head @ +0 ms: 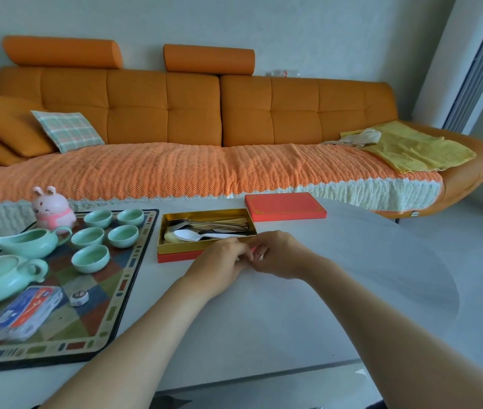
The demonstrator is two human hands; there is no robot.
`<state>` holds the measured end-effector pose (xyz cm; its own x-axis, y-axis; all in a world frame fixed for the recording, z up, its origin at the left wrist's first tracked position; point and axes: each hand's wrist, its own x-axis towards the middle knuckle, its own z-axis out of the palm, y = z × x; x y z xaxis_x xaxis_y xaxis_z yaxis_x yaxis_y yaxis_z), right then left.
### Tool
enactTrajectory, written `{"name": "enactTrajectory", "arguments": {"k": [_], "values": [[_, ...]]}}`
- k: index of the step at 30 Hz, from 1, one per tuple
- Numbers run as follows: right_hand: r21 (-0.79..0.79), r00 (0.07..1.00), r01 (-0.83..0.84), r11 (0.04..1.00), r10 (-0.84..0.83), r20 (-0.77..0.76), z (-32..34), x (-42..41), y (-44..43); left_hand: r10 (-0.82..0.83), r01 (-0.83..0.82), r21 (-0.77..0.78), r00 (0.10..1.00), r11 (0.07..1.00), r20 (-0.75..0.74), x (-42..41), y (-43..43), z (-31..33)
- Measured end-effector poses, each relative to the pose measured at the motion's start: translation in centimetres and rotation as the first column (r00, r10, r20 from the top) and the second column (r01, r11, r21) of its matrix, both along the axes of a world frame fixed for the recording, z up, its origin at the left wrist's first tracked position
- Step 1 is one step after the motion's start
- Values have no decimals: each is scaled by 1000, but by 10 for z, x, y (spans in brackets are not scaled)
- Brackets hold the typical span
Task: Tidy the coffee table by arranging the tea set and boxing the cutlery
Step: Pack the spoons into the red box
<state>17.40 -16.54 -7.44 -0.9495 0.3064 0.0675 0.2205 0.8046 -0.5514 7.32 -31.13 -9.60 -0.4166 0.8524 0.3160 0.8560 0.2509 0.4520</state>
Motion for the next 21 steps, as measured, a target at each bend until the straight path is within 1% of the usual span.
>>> {"name": "enactTrajectory", "arguments": {"k": [3, 7, 10, 13, 15, 17, 19, 21], "values": [[-8, 998, -33, 999, 32, -57, 0, -5, 0, 52, -49, 64, 998, 997, -41, -12, -5, 5], [-24, 981, 52, 998, -55, -185, 0, -20, -1, 177, -161, 209, 982, 964, -59, -34, -17, 17], [59, 966, 60, 996, -44, -255, 2, -37, -6, 270, -242, 273, 960, 931, -69, -54, -28, 23], [121, 962, 57, 991, -22, -273, 1, -56, -12, 341, -310, 280, 938, 908, -66, -71, -38, 22], [153, 957, 89, 984, -42, -289, -2, -69, -15, 367, -329, 281, 925, 901, -95, -81, -42, 18], [177, 957, 116, 977, -62, -283, -7, -82, -16, 358, -321, 226, 923, 920, -145, -85, -47, 15], [211, 969, 102, 972, -50, -240, -11, -91, -17, 300, -289, 83, 934, 954, -195, -83, -51, 13], [256, 977, 101, 961, -46, -209, -13, -95, -19, 242, -267, -75, 939, 961, -246, -81, -54, 10]]}}
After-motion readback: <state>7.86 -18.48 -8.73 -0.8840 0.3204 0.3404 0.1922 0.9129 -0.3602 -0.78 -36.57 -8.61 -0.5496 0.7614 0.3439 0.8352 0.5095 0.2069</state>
